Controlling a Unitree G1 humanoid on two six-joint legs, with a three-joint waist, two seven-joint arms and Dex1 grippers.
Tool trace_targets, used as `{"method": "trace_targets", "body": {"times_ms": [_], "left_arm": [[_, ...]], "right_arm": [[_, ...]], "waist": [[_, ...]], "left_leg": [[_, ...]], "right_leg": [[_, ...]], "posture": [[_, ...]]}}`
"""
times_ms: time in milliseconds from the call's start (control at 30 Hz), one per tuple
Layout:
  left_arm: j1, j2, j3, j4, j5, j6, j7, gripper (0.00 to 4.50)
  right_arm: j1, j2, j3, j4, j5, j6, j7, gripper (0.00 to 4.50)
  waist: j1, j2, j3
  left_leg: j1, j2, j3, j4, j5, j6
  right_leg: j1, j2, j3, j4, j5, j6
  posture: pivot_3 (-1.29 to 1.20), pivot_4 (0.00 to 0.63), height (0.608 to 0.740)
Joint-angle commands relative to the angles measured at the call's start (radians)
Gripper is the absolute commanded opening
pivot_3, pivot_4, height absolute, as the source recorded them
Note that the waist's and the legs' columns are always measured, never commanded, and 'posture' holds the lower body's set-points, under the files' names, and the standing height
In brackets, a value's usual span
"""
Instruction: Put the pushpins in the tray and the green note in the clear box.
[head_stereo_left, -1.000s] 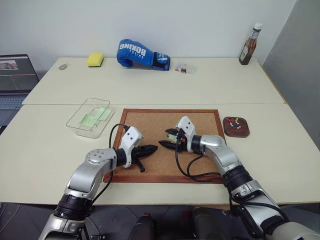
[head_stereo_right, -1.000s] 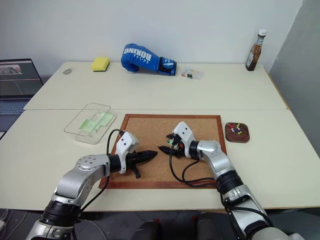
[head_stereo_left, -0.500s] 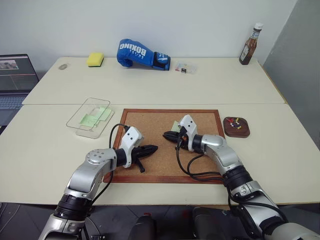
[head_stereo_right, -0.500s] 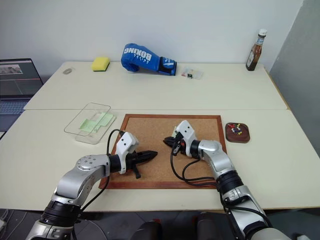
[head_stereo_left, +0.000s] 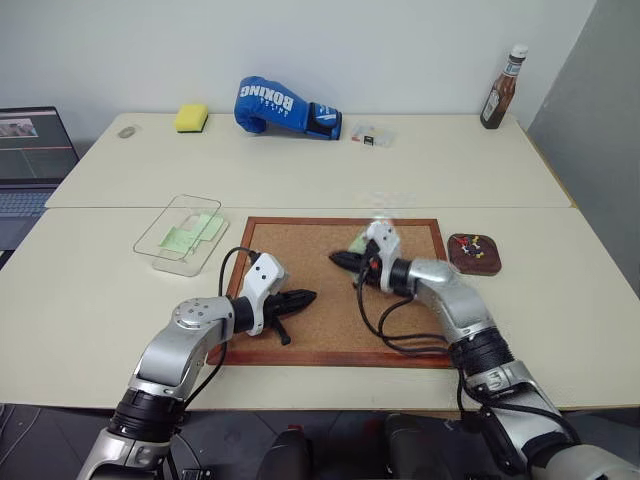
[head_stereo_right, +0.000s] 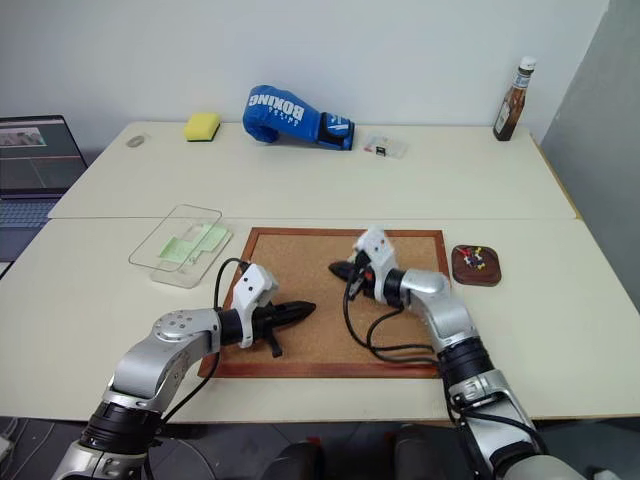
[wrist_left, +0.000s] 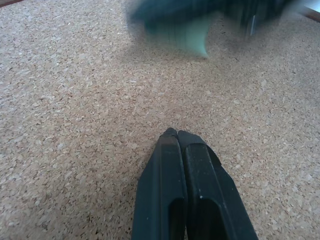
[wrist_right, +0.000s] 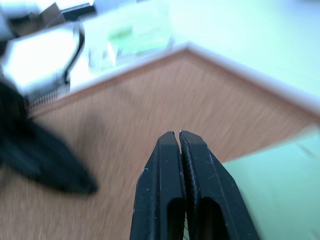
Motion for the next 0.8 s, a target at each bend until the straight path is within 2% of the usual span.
{"method": "trace_targets", "body": {"times_ms": [33, 367, 667, 800], "left_arm": [[0.034, 0.008, -0.031, 0.03, 0.022, 0.036, 0.003, 0.0], [0.011, -0.022, -0.012, 0.047, 0.002, 0.019, 0.013, 0.0], [-0.066, -0.089, 0.098, -0.029, -0.175, 0.119, 0.008, 1.48], [-0.115, -0.118, 0.155, -0.048, -0.265, 0.192, 0.029, 2.23]], "right_arm": [[-0.021, -0.04, -0.031, -0.137, 0.038, 0.05, 0.003, 0.02], [-0.029, -0.121, -0.029, -0.164, -0.014, 0.013, -0.029, 0.02], [-0.001, -0.135, -0.052, -0.214, 0.021, 0.06, -0.037, 0.0], [0.029, -0.178, -0.002, -0.24, -0.021, 0.021, -0.012, 0.0]], "waist": [[0.0, 0.0, 0.0], [0.0, 0.0, 0.0], [0.006, -0.002, 0.001], [0.007, -0.003, 0.002]], "left_leg": [[0.001, 0.0, 0.0, 0.0, 0.0, 0.0], [0.001, 0.0, 0.0, -0.001, 0.0, 0.0], [-0.001, 0.0, 0.0, -0.001, 0.0, 0.0], [-0.001, 0.0, -0.001, -0.001, 0.0, 0.0]], "right_leg": [[0.0, 0.0, 0.0, 0.0, 0.0, 0.0], [0.0, 0.0, 0.0, 0.0, 0.0, 0.0], [0.0, 0.0, -0.001, -0.001, 0.0, 0.0], [0.0, 0.0, -0.001, -0.001, 0.0, 0.0]], "posture": [[0.0, 0.15, 0.74], [0.0, 0.15, 0.74], [0.0, 0.15, 0.74], [0.0, 0.15, 0.74]]}}
